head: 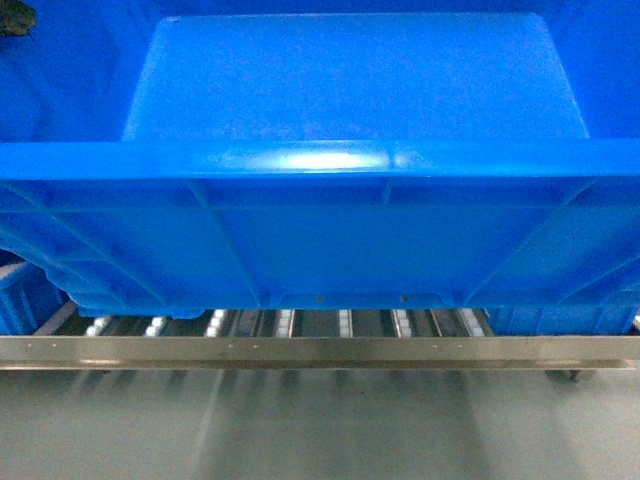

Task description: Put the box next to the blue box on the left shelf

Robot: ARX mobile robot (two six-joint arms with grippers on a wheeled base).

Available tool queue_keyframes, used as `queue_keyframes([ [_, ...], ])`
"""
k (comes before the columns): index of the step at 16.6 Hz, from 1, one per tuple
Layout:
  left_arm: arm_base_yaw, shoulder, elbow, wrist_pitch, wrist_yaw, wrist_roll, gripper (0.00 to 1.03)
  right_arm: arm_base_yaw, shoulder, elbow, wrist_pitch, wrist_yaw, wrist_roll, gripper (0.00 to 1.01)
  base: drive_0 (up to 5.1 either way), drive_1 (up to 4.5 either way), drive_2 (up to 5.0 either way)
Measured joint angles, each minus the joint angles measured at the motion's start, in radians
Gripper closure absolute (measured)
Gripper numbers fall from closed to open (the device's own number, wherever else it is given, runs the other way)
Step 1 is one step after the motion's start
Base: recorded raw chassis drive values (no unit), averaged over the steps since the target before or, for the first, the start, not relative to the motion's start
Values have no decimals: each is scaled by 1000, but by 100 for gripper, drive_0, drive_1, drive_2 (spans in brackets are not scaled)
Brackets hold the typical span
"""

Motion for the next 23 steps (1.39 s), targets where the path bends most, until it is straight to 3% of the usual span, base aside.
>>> queue_keyframes([
  [23,0,0,0,-1,-2,-1,92,0,0,0,0,0,0,82,0,0,0],
])
